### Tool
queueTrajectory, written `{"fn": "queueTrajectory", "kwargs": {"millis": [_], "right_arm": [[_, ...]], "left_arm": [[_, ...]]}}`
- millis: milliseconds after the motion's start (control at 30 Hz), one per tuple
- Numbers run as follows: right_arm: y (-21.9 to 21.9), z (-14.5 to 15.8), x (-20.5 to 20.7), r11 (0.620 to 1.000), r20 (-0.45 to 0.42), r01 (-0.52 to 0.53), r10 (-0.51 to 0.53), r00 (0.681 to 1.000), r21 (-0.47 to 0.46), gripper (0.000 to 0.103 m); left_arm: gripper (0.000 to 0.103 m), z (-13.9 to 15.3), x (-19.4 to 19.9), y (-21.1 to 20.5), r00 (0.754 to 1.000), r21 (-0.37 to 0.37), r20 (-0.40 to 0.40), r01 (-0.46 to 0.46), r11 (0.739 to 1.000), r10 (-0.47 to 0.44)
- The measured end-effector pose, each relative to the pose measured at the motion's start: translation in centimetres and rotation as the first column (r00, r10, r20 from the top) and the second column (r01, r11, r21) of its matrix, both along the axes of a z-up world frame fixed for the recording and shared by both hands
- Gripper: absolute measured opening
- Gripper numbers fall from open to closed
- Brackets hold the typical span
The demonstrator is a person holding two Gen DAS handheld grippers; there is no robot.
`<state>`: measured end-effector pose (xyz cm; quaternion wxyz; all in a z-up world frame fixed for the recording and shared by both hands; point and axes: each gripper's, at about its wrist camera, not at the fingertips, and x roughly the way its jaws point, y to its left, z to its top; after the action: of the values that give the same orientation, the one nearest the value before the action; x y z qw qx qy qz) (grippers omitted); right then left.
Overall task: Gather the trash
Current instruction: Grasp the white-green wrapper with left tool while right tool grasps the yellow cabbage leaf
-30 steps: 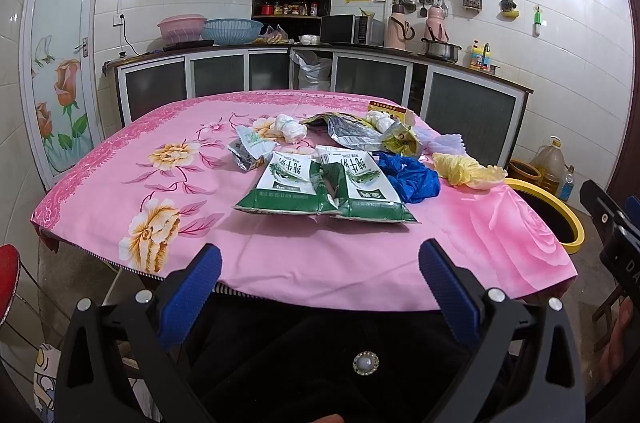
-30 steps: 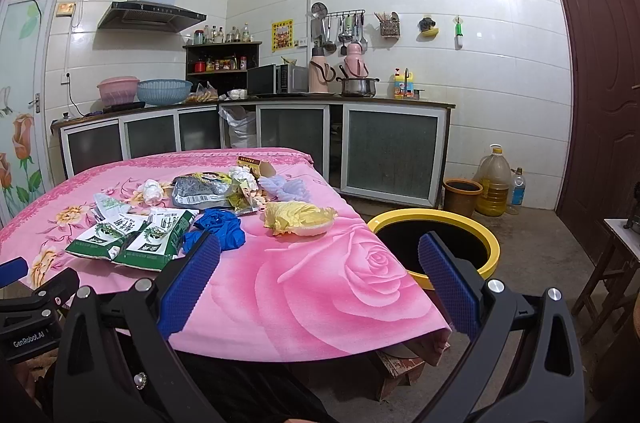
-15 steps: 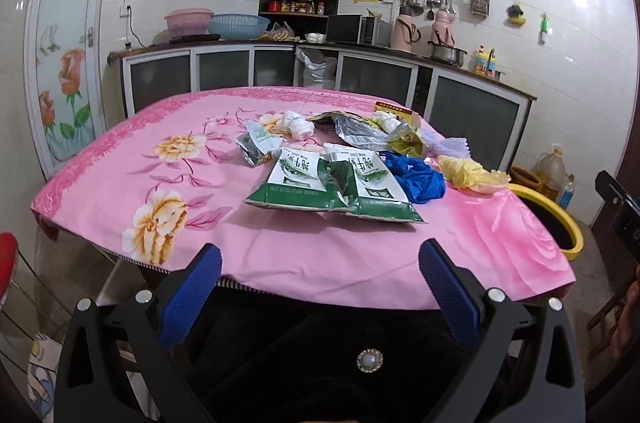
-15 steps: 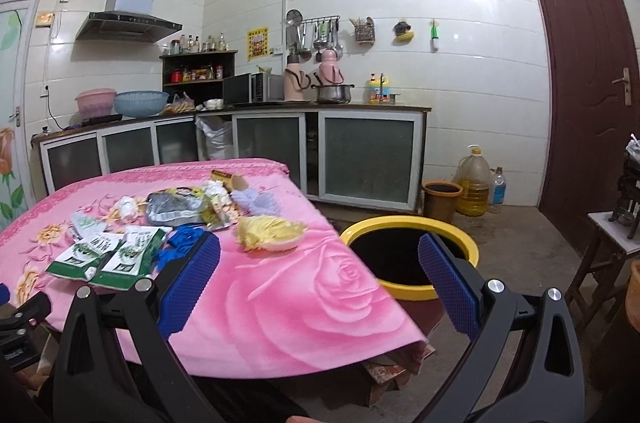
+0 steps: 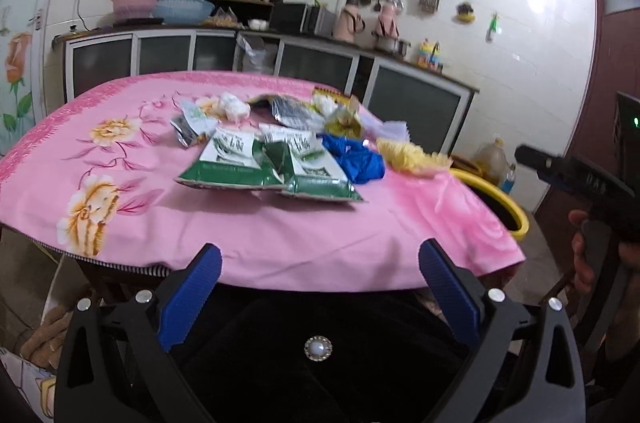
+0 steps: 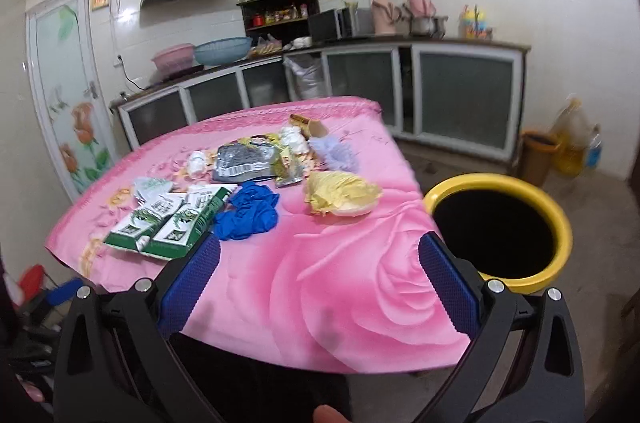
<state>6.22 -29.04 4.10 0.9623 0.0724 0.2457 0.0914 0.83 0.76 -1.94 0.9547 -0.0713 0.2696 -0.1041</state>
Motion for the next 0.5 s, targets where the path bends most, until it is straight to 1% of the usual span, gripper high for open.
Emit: {"fn": "queueTrajectory", "kwargs": {"millis": [67,133,200,267,367,433,500], "right_arm": [[-0.2,0.0,1.3,1.0,-0.014,-0.004,0.004,1.0,-0.01,0.096],[0.1,0.3,2.4,0.998,0.0,-0.053,0.053,0.999,-0.046,0.096],[0.3,0.6,3.6,0.994,0.013,-0.078,0.079,0.997,-0.072,0.096],[0.3,0.6,5.5,0.989,-0.025,-0.133,0.132,0.991,-0.06,0.096],[0.2,0.1,9.1,0.99,-0.103,-0.128,0.121,0.987,-0.063,0.096],[0.5,-0.5,10.9,0.986,-0.142,-0.145,0.132,0.981,-0.085,0.095],[1.0,-0.7,12.2,0.982,-0.15,-0.145,0.126,0.981,-0.12,0.096]], "left_arm": [[0.095,0.2,0.9,0.7,1.0,0.012,-0.005,-0.018,1.0,0.018],[0.095,0.9,1.8,2.1,0.999,0.02,-0.001,-0.05,0.999,0.05],[0.095,2.0,2.8,3.4,0.997,0.038,-0.003,-0.071,0.997,0.071],[0.095,3.3,4.5,4.9,0.996,0.072,-0.03,-0.086,0.994,0.088],[0.095,4.6,7.9,7.3,0.989,0.105,-0.109,-0.086,0.991,0.098],[0.095,5.3,10.1,8.8,0.987,0.117,-0.133,-0.071,0.991,0.087],[0.095,5.8,12.6,10.0,0.985,0.149,-0.152,-0.061,0.987,0.084]]}}
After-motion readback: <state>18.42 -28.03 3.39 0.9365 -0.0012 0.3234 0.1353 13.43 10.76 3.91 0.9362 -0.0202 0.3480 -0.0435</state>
